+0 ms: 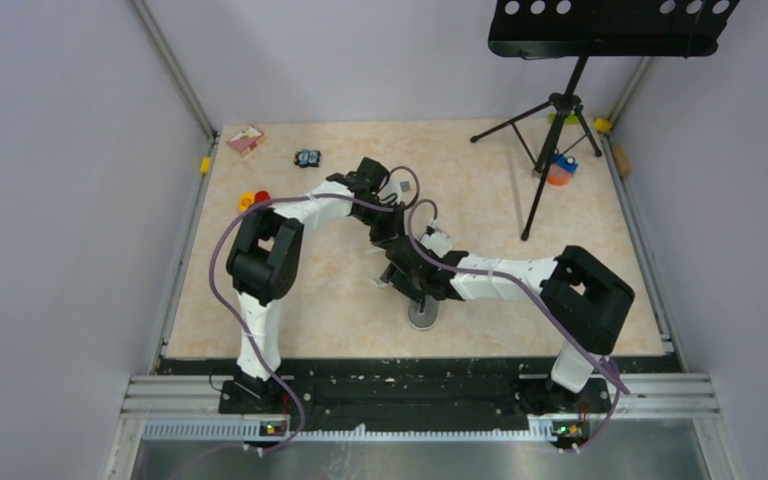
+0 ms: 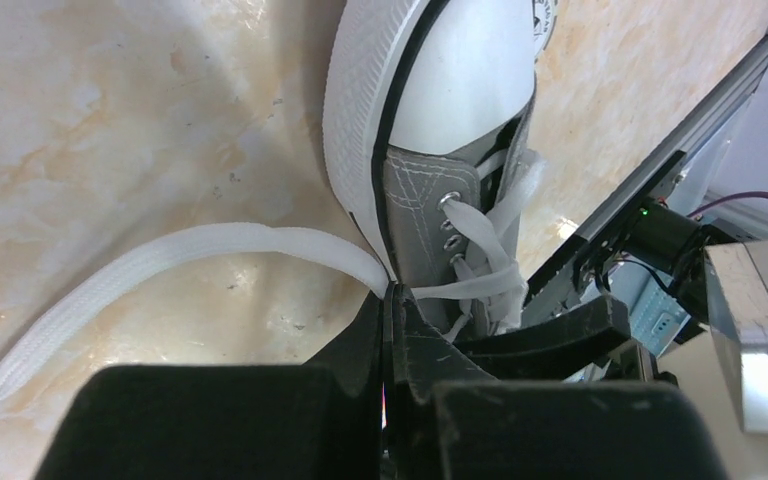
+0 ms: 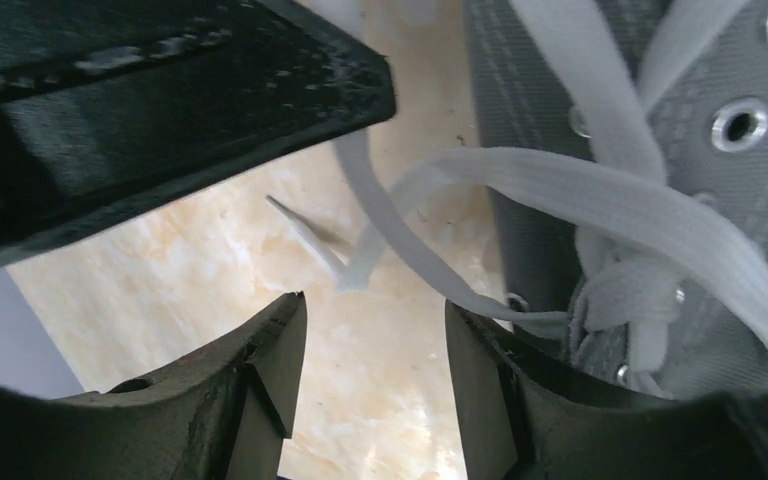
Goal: Tie the shoes
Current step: Cross the shoelace with the shoelace.
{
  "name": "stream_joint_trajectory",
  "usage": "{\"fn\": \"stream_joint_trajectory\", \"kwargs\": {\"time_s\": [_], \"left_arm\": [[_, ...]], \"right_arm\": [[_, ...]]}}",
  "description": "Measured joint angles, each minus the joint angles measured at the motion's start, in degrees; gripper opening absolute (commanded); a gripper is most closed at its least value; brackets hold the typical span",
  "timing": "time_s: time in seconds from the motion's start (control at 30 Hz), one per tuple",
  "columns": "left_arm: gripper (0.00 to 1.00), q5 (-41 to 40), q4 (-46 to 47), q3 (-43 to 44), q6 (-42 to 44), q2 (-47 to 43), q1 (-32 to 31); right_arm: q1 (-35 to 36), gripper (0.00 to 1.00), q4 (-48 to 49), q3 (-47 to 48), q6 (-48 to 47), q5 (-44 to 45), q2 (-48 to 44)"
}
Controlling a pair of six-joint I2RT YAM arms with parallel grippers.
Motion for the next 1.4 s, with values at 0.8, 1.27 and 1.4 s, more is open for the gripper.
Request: {"fn": "stream_joint_trajectory", "kwargs": {"time_s": [0.8,1.27,1.4], "left_arm": [[0.0,-2.4,-7.9,5.2,9.1,4.4,0.5],[0.0,-1.5,-10.6,5.9,12.7,6.0,0.8],[0.0,-1.3,-10.6,5.9,11.9,6.0,0.8]], "right_arm": [[0.3,0.42,-0.2,4.8,-2.2,2.3,6.3],[0.3,0.0,-0.2,4.9,-4.7,4.0,6.8],[0.3,0.0,-0.7,4.8,-7.5,3.7,5.5]]}}
